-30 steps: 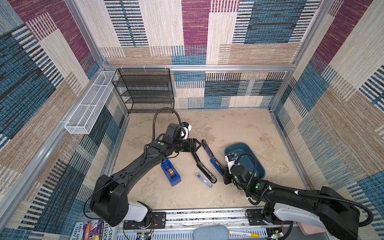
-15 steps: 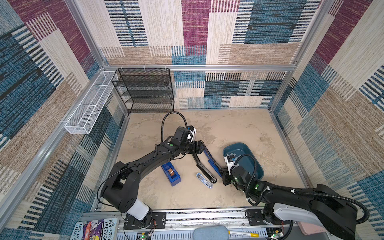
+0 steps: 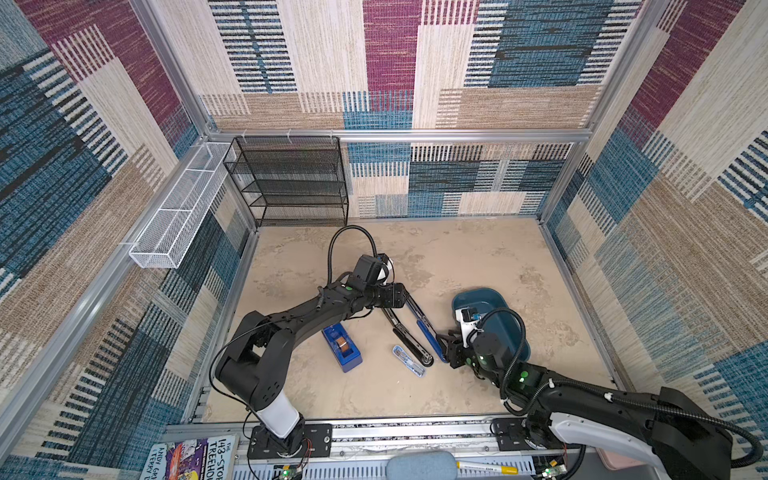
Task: Load the staples into the stapler
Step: 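Release the blue stapler and move the right gripper over the teal tray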
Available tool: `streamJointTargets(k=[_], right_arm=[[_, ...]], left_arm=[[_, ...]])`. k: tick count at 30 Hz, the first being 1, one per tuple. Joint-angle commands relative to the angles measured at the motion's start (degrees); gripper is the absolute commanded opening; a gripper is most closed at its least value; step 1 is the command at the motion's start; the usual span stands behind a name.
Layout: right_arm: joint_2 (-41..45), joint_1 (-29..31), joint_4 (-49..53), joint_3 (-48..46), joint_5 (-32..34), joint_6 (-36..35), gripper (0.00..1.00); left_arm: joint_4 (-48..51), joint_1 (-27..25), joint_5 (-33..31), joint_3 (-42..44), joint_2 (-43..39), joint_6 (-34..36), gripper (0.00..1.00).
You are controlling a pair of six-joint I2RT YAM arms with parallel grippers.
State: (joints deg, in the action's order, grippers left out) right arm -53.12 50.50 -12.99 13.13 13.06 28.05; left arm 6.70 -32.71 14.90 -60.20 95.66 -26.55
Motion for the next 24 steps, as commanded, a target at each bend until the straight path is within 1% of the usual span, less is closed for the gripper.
streamJointTargets(k=[1, 7, 9, 10, 12, 14, 17, 19, 21, 22, 24], right_arm=[[2.89, -0.05, 3.40, 1.61, 0.51, 0.77, 0.51], [8.19, -0.48, 16.34, 8.21, 8.66, 4.59, 0.59], [7.93, -2.72, 21.27, 11.31, 9.40, 5.36, 0.61], [7.19, -5.14, 23.45, 12.98, 8.22, 5.52, 0.62], [4.67, -12.30, 26.89, 15.73, 3.45, 4.45, 0.63], [2.46, -17.43, 29.22, 17.66, 2.19, 3.04, 0.62], [-0.15, -22.91, 30.82, 19.29, 0.90, 2.05, 0.61], [-1.61, -26.11, 30.47, 19.33, -1.39, 1.91, 0.58], [-3.66, -29.27, 29.52, 18.85, -4.12, 2.37, 0.56], [-4.62, -30.46, 29.08, 18.59, -4.80, 2.87, 0.56], [-7.08, -32.67, 27.56, 17.71, -6.25, 4.52, 0.56]], left_arm=[[-1.12, 0.12, -1.67, 0.04, 1.03, 1.36, 0.78], [-2.15, 0.26, -0.90, 0.50, 1.45, 1.42, 0.78], [-2.87, 0.28, -0.72, 1.07, 1.49, 1.56, 0.78], [-3.40, 0.45, -0.22, 1.38, 1.63, 1.43, 0.78], [-4.02, 0.72, 1.14, 1.71, 0.97, 1.19, 0.78], [-3.48, 0.72, 1.43, 1.64, -1.60, 1.24, 0.78], [2.20, 0.71, 0.10, -1.14, -7.94, 2.79, 0.78], [6.09, 0.72, -1.89, -3.31, -12.65, 4.61, 0.78], [8.22, 0.72, -5.90, -3.65, -18.11, 6.14, 0.80], [7.76, 0.71, -7.61, -2.77, -20.61, 6.66, 0.82], [4.12, 0.72, -12.06, 1.89, -26.13, 7.31, 0.85]])
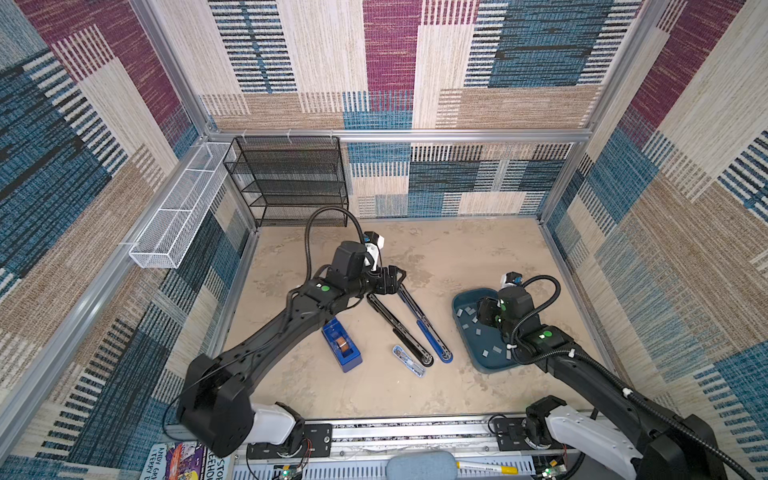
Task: Load the staples into the stapler
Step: 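Lower the right gripper into the teal tray onto the staple strips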
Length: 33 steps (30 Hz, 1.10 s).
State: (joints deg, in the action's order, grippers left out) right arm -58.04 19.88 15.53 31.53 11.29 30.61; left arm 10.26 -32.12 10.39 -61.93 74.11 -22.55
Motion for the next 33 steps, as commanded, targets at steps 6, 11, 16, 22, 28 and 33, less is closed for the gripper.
streamJointTargets(k=[6, 11, 16, 22, 28, 33], right_arm=[[-9.52, -5.93, -3.72, -0.54, -7.15, 5.78, 0.46], [-13.61, -6.62, -4.80, -0.67, -7.43, 8.20, 0.46], [-16.50, -6.78, -6.57, -0.77, -8.77, 8.46, 0.44], [-21.69, -6.81, -8.15, 0.91, -10.21, 7.50, 0.39], [-25.63, -6.79, -6.10, 3.76, -8.78, 6.77, 0.37], [-27.35, -6.79, -3.39, 6.36, -6.42, 5.94, 0.36]], left_arm=[[-15.40, 0.31, -15.73, 20.10, -14.00, 0.90, 0.89], [-24.23, 0.23, -18.48, 28.58, -13.44, 9.38, 0.84], [-19.57, 0.23, -19.67, 25.98, -13.10, 10.65, 0.81], [-21.44, 0.23, -19.91, 27.50, -13.55, 10.96, 0.81], [-21.16, 0.27, -19.67, 27.48, -13.81, 10.86, 0.81], [-20.51, 0.22, -19.16, 27.14, -13.95, 10.70, 0.81]])
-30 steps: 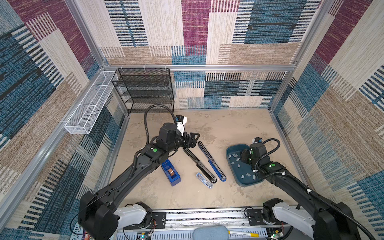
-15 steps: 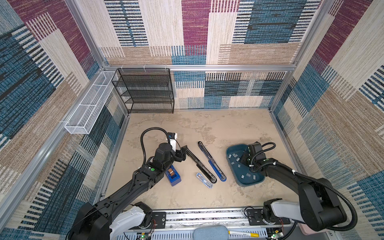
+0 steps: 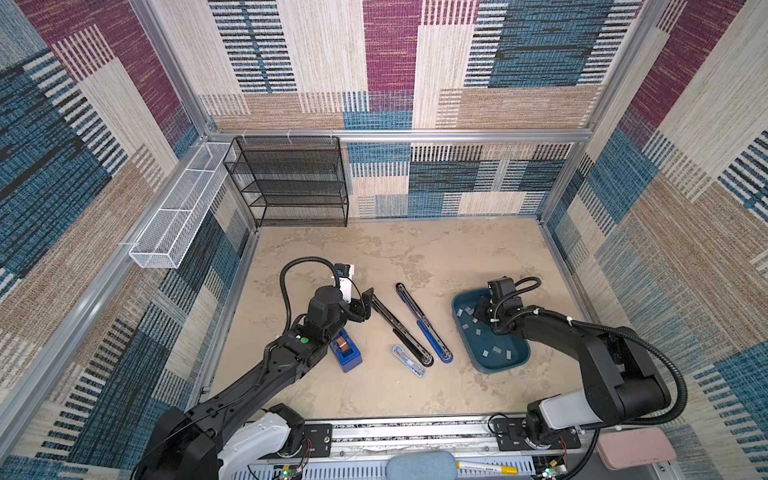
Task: Load the staples into the stapler
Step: 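Lower the right gripper into the teal tray onto the staple strips, then grasp a grey staple strip in the teal tray with the right gripper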
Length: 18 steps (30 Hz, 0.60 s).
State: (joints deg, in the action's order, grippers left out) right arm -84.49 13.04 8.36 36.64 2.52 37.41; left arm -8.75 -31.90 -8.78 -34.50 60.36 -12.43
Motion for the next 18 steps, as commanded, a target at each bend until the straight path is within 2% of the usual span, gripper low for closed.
streamJointTargets(k=[1, 5, 9, 13, 18], right_arm=[[-1.18, 0.01, 4.68, 1.94, 3.21, -1.18, 0.35], [-2.14, 0.03, 8.52, 4.28, 7.00, -2.89, 0.33], [-2.33, 0.05, 10.97, 5.77, 10.19, -4.84, 0.35], [-3.59, 0.32, 10.78, 6.87, 8.56, -7.62, 0.34], [-4.12, 1.17, 10.34, 7.16, 7.53, -7.87, 0.34]], left_arm=[[-1.52, 0.07, -0.20, -0.13, -0.30, 0.57, 0.81], [-1.75, 0.06, 0.16, -0.11, -0.42, 0.30, 0.81], [-1.71, 0.00, 0.46, -0.13, -0.50, -0.04, 0.81], [-1.44, 0.00, 0.77, -0.16, -1.19, -0.05, 0.81], [-1.60, 0.04, 0.47, 0.31, -2.25, -0.01, 0.82]])
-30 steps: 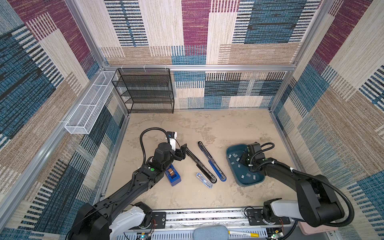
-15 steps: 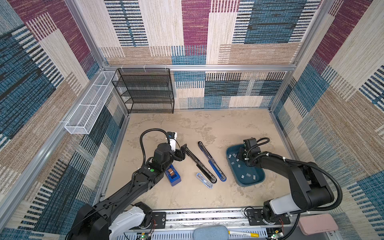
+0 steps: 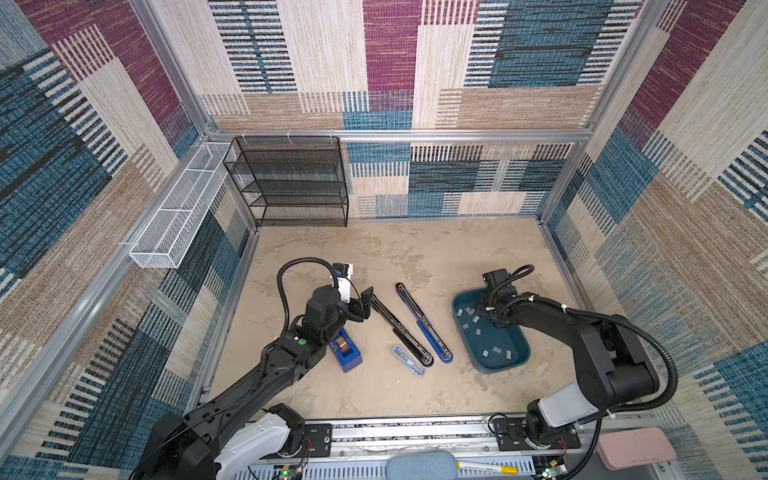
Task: Load the staples into the stapler
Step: 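Grasp a grey staple strip in the teal tray with the right gripper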
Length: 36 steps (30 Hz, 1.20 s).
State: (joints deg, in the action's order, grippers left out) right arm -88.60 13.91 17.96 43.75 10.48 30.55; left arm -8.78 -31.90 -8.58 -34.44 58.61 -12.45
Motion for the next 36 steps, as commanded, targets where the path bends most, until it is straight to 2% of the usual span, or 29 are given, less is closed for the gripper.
streamJointTargets(k=[1, 12, 22, 29, 31, 36], right_arm=[[0.09, 0.41, 0.62, 0.06, -0.55, -0.81, 0.35], [0.88, 2.19, 0.53, 0.74, 0.78, 0.26, 0.39], [-1.88, 3.62, 1.81, 1.24, 4.78, 1.29, 0.32], [-3.20, 4.36, 2.09, 1.47, 6.19, 1.27, 0.23], [-3.72, 4.37, 2.02, 1.58, 6.32, 1.27, 0.23], [-4.83, 4.47, 1.60, 1.78, 6.04, 0.75, 0.31]], left_arm=[[-1.59, 0.00, 0.29, 0.25, -0.44, 0.05, 0.82], [-1.55, 0.00, 0.45, -0.02, -0.16, 0.06, 0.82], [-1.50, 0.00, 0.49, 0.02, -0.20, 0.14, 0.82], [-1.51, 0.00, 0.49, 0.01, -0.26, 0.21, 0.82], [-1.51, 0.01, 0.54, 0.04, -0.27, 0.14, 0.82], [-1.61, 0.00, 0.61, 0.00, -0.22, 0.06, 0.82]])
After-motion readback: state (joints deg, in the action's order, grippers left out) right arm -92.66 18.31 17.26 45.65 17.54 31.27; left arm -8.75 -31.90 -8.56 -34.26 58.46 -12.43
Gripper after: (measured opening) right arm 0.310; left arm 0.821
